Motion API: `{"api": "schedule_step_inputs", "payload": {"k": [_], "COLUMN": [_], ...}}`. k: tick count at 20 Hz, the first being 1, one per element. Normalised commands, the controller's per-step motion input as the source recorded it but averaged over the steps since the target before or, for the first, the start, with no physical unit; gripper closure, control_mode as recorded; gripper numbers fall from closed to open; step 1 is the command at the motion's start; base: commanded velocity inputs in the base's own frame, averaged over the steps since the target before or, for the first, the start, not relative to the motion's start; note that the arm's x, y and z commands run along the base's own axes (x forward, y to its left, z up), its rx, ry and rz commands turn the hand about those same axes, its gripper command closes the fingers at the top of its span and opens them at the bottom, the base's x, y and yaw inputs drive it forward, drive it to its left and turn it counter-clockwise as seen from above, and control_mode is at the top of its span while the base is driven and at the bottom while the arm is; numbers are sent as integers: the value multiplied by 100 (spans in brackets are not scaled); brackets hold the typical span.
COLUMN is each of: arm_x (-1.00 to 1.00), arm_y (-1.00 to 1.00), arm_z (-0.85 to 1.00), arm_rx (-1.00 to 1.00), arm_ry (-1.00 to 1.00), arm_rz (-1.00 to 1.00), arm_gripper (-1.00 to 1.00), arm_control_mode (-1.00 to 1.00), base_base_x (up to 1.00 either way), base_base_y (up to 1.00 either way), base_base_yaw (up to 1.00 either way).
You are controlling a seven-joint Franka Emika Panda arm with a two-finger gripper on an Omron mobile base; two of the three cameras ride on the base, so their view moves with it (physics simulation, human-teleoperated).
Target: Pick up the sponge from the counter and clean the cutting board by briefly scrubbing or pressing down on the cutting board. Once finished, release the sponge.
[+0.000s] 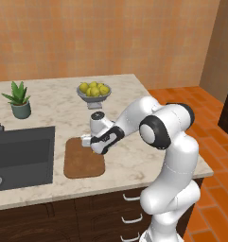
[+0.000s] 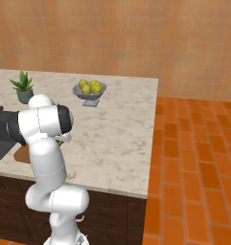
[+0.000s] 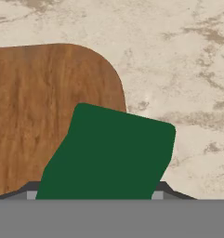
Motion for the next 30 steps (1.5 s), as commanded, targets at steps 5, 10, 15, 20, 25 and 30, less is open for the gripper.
{"api": "schedule_step_inputs", "payload": {"k": [5,10,15,20,25,30], "arm_x": [67,87,6,-58,-41,4], "arm_y": [-72,24,53,51,82,100], "arm_z": [-12,-1,-3,-21,-12,0], "arm_rx": [4,2,-1,-6,-6,-4], "arm_ry": [-3,-1,2,0,0,1], "arm_rz": [0,-1,0,2,4,0], "arm_gripper": [100,100,100,100,100,100], "arm_control_mode": [-100,-100,-100,-100,-100,-100], "base_base_x": [0,0,0,0,0,0], "base_base_y": [0,0,0,0,0,0], "base_base_yaw": [0,0,0,0,0,0]}}
